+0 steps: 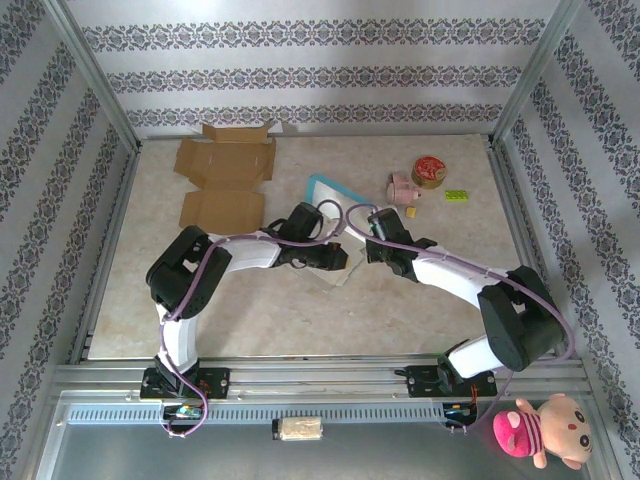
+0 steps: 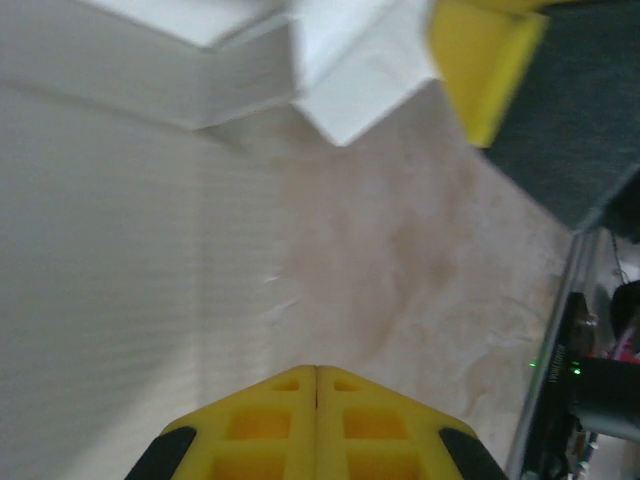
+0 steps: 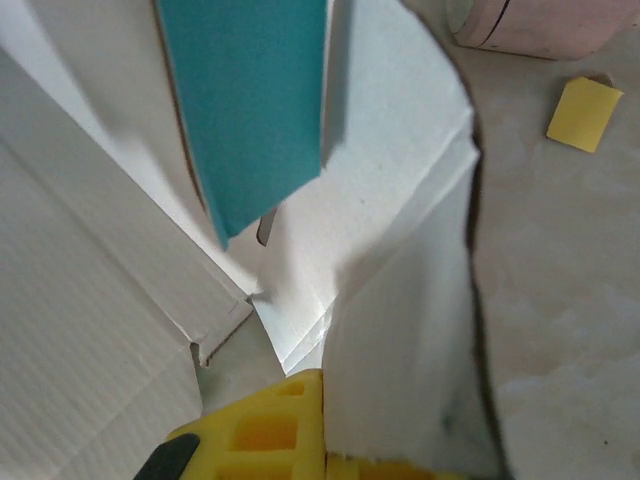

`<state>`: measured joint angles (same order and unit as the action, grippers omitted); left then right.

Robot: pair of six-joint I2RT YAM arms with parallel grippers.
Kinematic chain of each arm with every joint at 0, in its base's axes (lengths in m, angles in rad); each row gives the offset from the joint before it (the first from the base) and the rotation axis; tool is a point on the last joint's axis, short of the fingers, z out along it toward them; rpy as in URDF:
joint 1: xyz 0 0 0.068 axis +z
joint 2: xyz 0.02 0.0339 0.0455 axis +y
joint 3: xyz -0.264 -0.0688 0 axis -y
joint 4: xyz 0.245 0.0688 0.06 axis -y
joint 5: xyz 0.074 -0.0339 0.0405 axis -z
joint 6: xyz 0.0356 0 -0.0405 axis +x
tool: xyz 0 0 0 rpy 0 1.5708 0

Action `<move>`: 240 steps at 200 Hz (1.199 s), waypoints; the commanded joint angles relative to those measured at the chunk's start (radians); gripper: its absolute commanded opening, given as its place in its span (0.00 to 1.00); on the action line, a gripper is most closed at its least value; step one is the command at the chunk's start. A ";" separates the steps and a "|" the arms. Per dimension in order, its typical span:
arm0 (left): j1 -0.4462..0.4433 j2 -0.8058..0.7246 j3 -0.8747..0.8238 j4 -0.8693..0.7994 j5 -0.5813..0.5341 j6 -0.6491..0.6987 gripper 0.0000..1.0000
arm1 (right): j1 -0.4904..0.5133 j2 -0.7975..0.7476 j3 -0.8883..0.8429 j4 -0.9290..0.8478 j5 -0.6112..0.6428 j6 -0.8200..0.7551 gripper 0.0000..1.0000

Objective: Fold the paper box

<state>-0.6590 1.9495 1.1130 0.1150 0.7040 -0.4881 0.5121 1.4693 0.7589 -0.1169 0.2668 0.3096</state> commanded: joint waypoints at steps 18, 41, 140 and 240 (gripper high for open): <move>-0.007 0.125 0.036 0.066 -0.027 -0.034 0.00 | -0.009 0.015 0.064 -0.063 0.002 0.061 0.07; -0.007 0.189 0.044 0.105 -0.037 -0.057 0.00 | -0.009 0.018 0.093 -0.104 -0.006 0.155 0.07; -0.007 0.226 0.051 0.207 -0.034 -0.113 0.00 | 0.070 0.085 0.147 -0.164 0.052 0.494 0.08; -0.006 0.219 0.045 0.253 -0.033 -0.144 0.00 | 0.150 0.154 0.065 -0.123 0.129 0.669 0.08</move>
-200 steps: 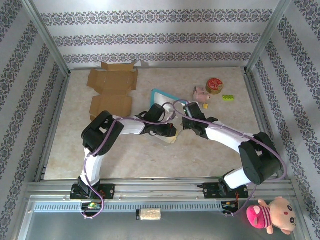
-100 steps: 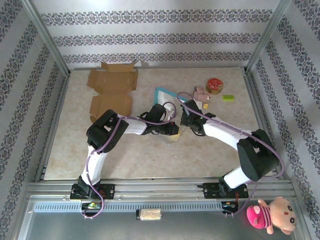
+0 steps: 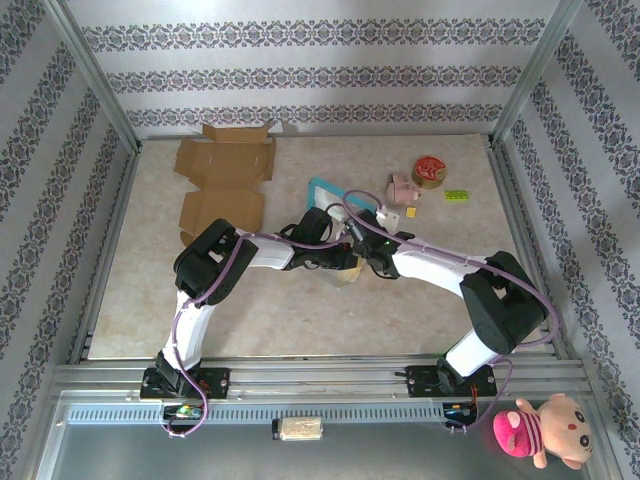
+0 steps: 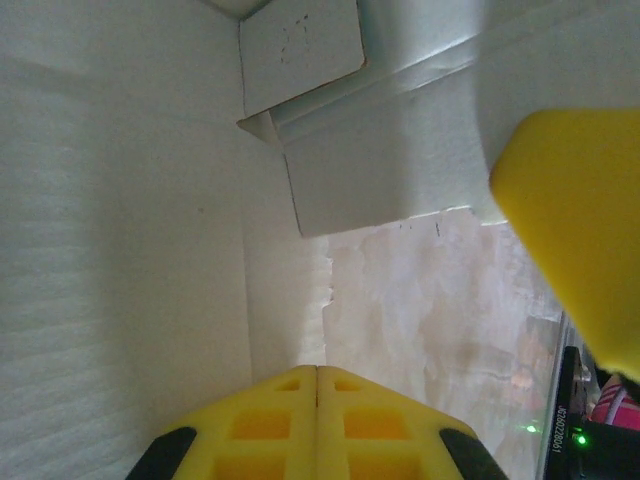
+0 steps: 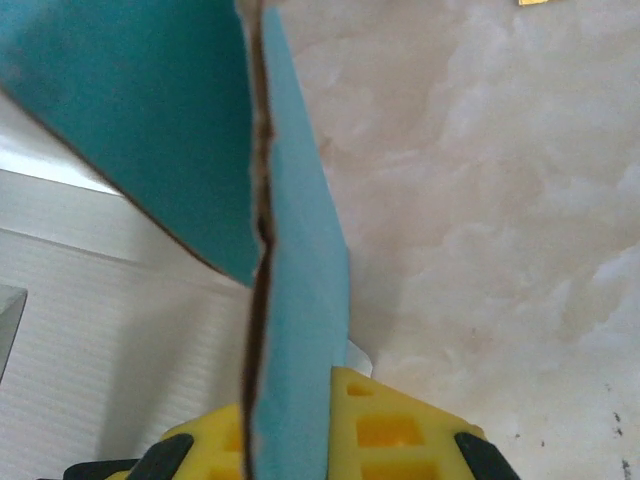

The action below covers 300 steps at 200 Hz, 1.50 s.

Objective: Fold the paper box

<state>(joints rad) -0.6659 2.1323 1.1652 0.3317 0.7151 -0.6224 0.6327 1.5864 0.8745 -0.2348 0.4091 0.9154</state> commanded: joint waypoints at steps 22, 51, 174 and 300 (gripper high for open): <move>0.003 0.006 -0.028 0.055 -0.059 -0.016 0.00 | 0.043 0.049 -0.083 0.009 0.020 0.080 0.07; 0.009 -0.044 -0.066 0.088 -0.089 -0.026 0.00 | 0.051 0.041 -0.115 0.025 0.045 0.082 0.06; 0.089 -0.303 -0.249 0.199 -0.215 -0.099 0.33 | 0.050 0.027 -0.115 0.021 0.072 0.050 0.05; 0.301 -0.381 0.289 -0.553 -0.301 0.097 0.54 | 0.061 0.017 -0.102 0.019 0.123 -0.052 0.05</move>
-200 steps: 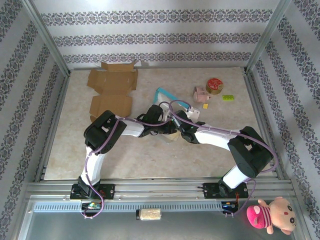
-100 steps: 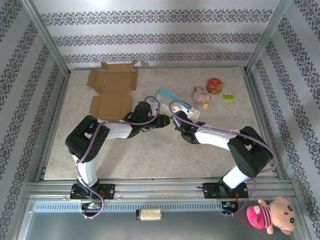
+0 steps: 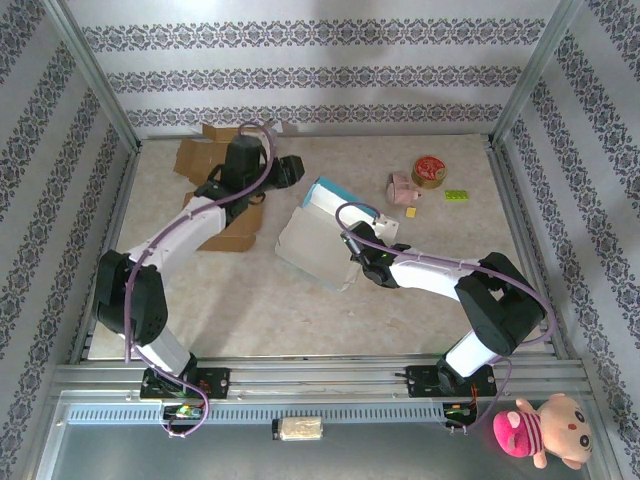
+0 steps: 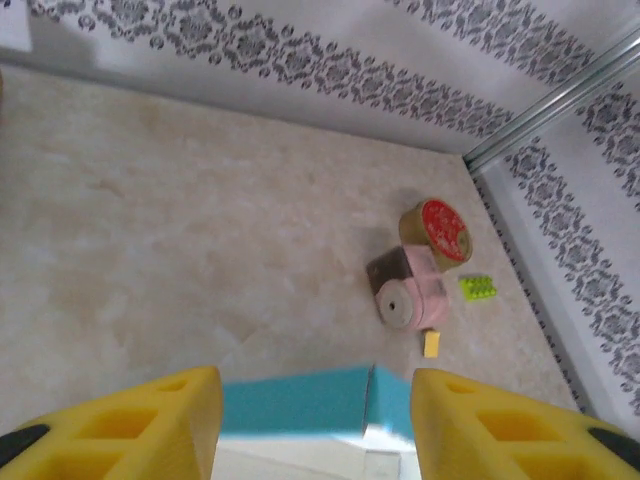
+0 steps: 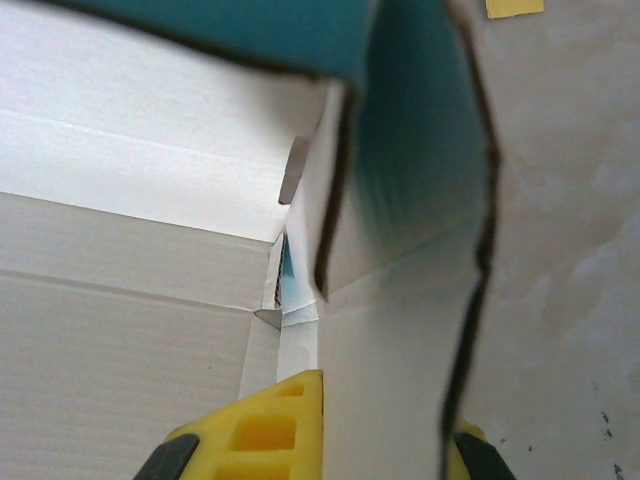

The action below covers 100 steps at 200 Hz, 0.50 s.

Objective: Fold the paper box

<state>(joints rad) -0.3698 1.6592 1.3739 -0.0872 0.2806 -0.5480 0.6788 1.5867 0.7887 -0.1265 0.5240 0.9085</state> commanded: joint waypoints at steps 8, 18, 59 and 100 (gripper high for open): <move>0.004 0.121 0.110 -0.134 0.170 0.012 0.55 | 0.018 0.015 -0.016 -0.089 0.014 -0.052 0.05; 0.004 0.157 0.141 -0.148 0.199 0.001 0.56 | 0.020 0.016 -0.014 -0.091 0.020 -0.061 0.05; -0.004 0.183 0.113 -0.135 0.200 -0.037 0.58 | 0.022 0.021 0.008 -0.093 0.039 -0.094 0.05; -0.004 0.178 0.052 -0.093 0.255 -0.049 0.61 | 0.023 0.049 0.025 -0.093 0.030 -0.104 0.05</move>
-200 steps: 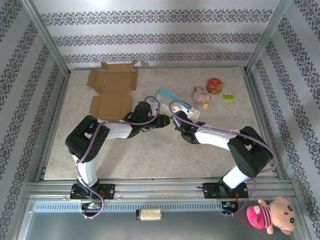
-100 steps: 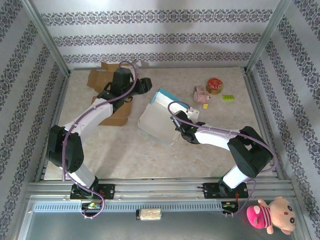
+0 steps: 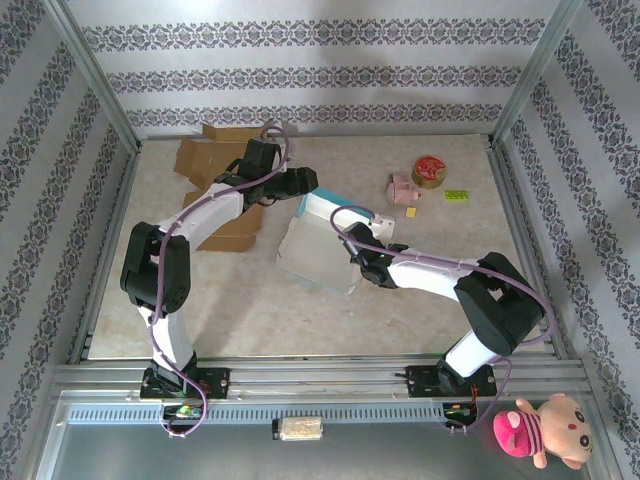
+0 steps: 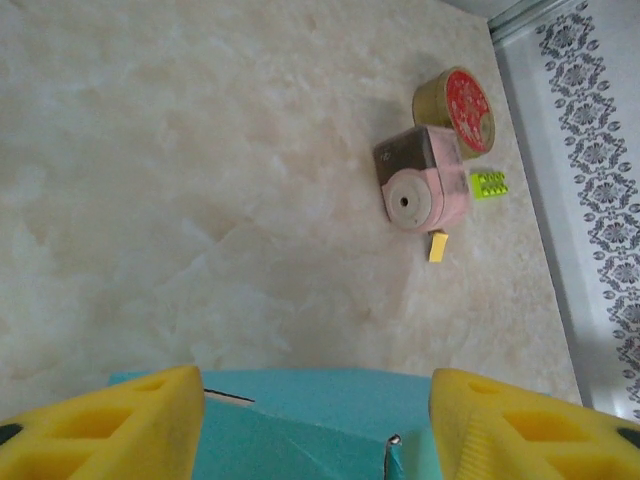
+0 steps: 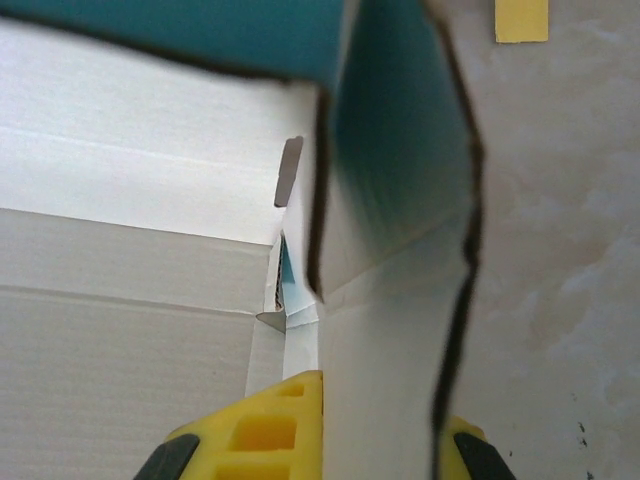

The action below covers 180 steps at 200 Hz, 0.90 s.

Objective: Fold the paper box

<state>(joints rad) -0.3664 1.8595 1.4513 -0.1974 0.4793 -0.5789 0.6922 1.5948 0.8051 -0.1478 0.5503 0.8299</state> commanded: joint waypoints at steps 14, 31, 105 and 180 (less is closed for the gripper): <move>-0.011 -0.019 -0.041 0.035 0.066 -0.035 0.60 | 0.011 0.049 0.011 -0.069 0.002 -0.025 0.05; -0.019 -0.020 -0.062 0.059 0.077 -0.059 0.55 | 0.012 0.055 0.015 -0.070 0.003 -0.023 0.05; -0.035 -0.079 -0.202 0.161 0.076 -0.151 0.51 | 0.019 0.079 0.086 -0.071 -0.044 0.035 0.10; -0.043 -0.076 -0.227 0.176 0.068 -0.152 0.51 | 0.007 0.166 0.182 0.022 -0.073 0.128 0.19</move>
<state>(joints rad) -0.3729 1.7996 1.2453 -0.0376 0.5121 -0.7200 0.6956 1.7233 0.9569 -0.1864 0.5617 0.9070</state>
